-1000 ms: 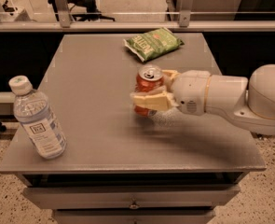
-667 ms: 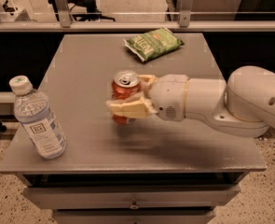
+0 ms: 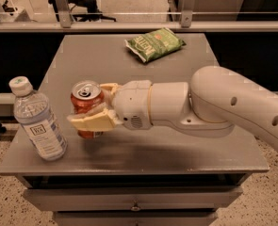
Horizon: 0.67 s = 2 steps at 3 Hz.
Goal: Move coke can near blue plastic bottle
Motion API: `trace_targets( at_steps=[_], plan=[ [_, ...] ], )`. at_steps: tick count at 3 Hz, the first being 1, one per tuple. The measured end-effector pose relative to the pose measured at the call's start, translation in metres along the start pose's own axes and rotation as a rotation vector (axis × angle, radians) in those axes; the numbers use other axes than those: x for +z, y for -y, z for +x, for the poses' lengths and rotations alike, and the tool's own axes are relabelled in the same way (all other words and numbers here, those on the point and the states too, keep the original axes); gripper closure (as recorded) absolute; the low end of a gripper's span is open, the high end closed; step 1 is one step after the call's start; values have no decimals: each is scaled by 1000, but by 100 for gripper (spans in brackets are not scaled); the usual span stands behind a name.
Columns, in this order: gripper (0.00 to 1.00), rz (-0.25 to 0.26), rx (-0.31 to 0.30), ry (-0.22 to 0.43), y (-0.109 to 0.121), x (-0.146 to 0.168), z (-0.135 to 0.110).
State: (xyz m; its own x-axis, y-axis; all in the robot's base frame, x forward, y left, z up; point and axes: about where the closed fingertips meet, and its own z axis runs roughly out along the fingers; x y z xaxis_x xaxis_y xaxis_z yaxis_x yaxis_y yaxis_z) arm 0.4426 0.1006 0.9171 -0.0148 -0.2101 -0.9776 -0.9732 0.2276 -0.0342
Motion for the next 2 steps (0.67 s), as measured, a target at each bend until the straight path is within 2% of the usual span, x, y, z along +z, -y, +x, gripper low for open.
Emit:
trace_targets(
  at_steps=[1,2],
  plan=[
    [100,-29,-19,1,-9,21,0],
    [94,-41,-23,2,-13,32,3]
  ],
)
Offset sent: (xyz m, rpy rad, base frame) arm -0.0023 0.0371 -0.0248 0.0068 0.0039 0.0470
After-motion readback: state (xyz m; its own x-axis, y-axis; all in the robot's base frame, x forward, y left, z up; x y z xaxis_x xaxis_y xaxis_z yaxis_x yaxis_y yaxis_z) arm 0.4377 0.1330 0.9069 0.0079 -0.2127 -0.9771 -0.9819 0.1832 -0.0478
